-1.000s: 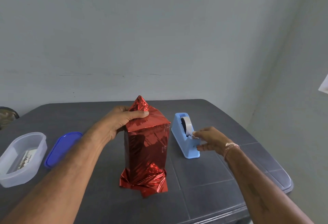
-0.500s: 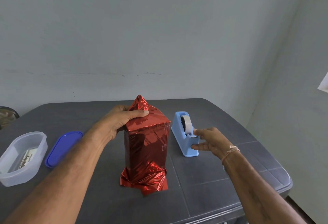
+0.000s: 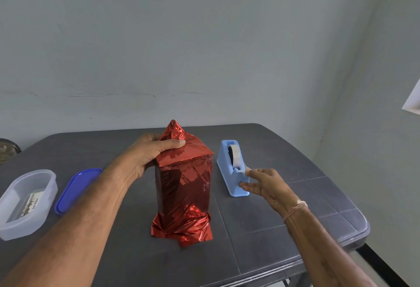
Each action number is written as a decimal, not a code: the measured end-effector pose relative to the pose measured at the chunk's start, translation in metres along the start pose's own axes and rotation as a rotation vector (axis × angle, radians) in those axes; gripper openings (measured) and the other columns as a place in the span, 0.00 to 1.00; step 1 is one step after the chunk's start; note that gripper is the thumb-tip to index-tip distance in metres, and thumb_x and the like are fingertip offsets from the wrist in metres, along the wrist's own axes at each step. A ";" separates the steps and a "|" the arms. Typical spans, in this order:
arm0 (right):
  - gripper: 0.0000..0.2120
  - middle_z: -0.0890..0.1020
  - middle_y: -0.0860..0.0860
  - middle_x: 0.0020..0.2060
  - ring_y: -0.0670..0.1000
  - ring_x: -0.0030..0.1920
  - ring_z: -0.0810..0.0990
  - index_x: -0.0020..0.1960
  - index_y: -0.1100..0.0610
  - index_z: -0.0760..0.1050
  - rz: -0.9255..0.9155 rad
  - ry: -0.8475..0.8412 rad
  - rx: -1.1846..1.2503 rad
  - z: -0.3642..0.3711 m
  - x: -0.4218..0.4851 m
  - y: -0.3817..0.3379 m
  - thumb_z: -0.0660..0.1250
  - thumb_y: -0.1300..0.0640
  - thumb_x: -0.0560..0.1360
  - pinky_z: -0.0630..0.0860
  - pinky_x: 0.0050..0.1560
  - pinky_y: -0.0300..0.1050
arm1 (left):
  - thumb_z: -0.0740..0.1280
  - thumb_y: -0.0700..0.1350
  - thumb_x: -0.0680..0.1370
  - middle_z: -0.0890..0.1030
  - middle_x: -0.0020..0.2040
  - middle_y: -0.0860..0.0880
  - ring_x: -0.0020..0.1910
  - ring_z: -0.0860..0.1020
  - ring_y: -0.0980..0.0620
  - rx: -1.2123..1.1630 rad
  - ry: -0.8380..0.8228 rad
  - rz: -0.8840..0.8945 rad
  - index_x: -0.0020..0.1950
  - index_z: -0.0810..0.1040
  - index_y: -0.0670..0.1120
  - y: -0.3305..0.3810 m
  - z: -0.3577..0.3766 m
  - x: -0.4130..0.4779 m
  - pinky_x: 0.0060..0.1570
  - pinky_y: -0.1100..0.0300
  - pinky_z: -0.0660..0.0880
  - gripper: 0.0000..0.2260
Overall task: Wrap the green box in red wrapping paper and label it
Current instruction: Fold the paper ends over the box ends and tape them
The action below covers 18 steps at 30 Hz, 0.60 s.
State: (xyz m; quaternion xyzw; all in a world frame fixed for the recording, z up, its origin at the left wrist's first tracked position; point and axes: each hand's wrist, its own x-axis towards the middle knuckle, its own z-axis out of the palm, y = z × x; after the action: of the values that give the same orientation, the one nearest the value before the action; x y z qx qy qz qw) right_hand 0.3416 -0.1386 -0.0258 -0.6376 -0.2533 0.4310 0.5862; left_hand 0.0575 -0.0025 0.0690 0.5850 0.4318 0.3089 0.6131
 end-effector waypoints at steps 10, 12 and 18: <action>0.10 0.84 0.63 0.51 0.58 0.53 0.85 0.49 0.65 0.79 -0.022 0.095 0.029 0.008 0.002 0.025 0.71 0.57 0.80 0.81 0.62 0.55 | 0.80 0.48 0.60 0.87 0.41 0.43 0.38 0.85 0.49 0.000 0.005 -0.001 0.55 0.84 0.39 0.000 0.001 -0.001 0.38 0.60 0.80 0.26; 0.11 0.84 0.61 0.50 0.56 0.51 0.83 0.49 0.63 0.80 -0.035 0.146 -0.026 0.011 0.006 0.032 0.72 0.54 0.79 0.83 0.58 0.54 | 0.80 0.48 0.60 0.87 0.41 0.43 0.37 0.85 0.49 -0.001 0.000 0.001 0.53 0.84 0.40 0.001 0.001 -0.002 0.36 0.62 0.80 0.24; 0.13 0.80 0.56 0.37 0.50 0.36 0.76 0.44 0.63 0.81 -0.093 0.251 -0.052 0.016 0.011 0.043 0.72 0.54 0.80 0.76 0.35 0.43 | 0.81 0.49 0.59 0.87 0.46 0.41 0.39 0.85 0.48 -0.004 0.009 0.002 0.53 0.83 0.41 0.001 0.000 -0.003 0.41 0.58 0.80 0.25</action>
State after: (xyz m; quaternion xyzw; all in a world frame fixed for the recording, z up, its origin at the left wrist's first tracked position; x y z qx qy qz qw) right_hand 0.3257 -0.1285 -0.0697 -0.6892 -0.2184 0.3132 0.6159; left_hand 0.0561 -0.0047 0.0700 0.5829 0.4333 0.3129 0.6121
